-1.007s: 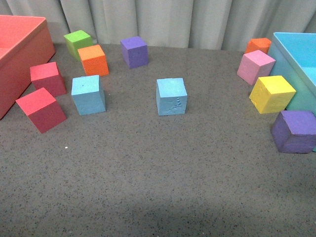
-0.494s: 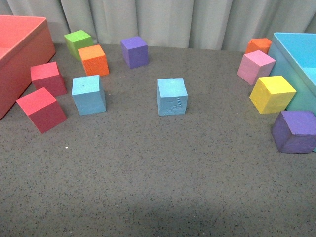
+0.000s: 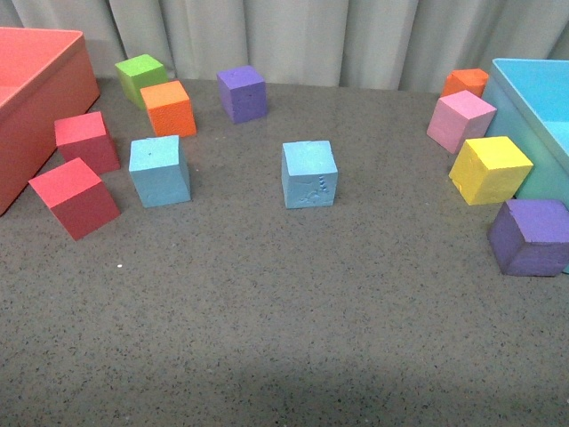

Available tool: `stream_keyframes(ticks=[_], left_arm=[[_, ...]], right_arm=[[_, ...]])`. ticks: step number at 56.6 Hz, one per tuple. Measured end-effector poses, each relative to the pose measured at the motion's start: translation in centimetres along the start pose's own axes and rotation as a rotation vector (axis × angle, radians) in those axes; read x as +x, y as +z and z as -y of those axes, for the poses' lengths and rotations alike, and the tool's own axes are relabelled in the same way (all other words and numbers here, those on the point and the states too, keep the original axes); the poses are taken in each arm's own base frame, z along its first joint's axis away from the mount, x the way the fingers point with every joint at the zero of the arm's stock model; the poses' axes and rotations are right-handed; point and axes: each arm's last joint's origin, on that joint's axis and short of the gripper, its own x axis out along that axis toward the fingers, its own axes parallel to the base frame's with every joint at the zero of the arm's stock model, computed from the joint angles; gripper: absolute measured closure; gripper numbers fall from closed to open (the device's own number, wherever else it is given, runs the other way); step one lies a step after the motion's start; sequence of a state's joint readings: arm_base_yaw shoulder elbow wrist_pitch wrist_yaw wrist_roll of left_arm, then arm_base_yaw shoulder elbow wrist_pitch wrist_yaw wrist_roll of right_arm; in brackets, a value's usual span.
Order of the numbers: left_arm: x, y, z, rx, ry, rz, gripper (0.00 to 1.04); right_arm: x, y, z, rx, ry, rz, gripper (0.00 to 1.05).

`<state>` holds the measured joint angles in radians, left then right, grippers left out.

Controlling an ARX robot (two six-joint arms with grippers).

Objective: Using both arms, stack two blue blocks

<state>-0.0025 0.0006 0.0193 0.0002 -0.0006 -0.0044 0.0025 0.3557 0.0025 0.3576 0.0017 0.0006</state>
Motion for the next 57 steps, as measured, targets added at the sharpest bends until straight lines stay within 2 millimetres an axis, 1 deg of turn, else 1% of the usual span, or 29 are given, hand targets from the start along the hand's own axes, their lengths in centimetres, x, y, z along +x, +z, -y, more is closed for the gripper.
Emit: stream_keyframes(ticks=[28,33,35,44,47,54,55,56,57], left_arm=[[0.0,0.0,0.0,0.0,0.0,0.0,0.07],[0.0,0.0,0.0,0.0,0.001,0.0,0.07],[0.0,0.0,0.0,0.0,0.001,0.0,0.07],[0.0,0.0,0.0,0.0,0.0,0.0,0.07],[0.0,0.0,0.0,0.0,0.0,0.0,0.07],[0.0,0.0,0.0,0.0,0.0,0.0,0.07],[0.0,0.0,0.0,0.0,0.0,0.0,0.07],[0.0,0.0,0.0,0.0,0.0,0.0,0.07],[0.0,0.0,0.0,0.0,0.0,0.0,0.07]], right_arm=[[-1.2,0.0,0.0,0.0,0.0,0.002,1.04],[-2.0,-0.5,0.0,0.0,0.003,-0.031,1.04],[-2.2,-0.3,0.0,0.0,0.003,-0.005,1.04],[-2.2,-0.3,0.0,-0.001,0.003,-0.004,1.03],[-2.2,-0.3,0.0,-0.001,0.003,-0.004,0.93],[-2.2,-0.3,0.0,-0.001,0.003,-0.004,0.61],[-2.2,-0.3,0.0,-0.001,0.003,-0.004,0.6],[-2.2,-0.3,0.0,-0.001,0.003,-0.004,0.54],[-2.2,-0.3,0.0,-0.001,0.003,-0.003,0.53]])
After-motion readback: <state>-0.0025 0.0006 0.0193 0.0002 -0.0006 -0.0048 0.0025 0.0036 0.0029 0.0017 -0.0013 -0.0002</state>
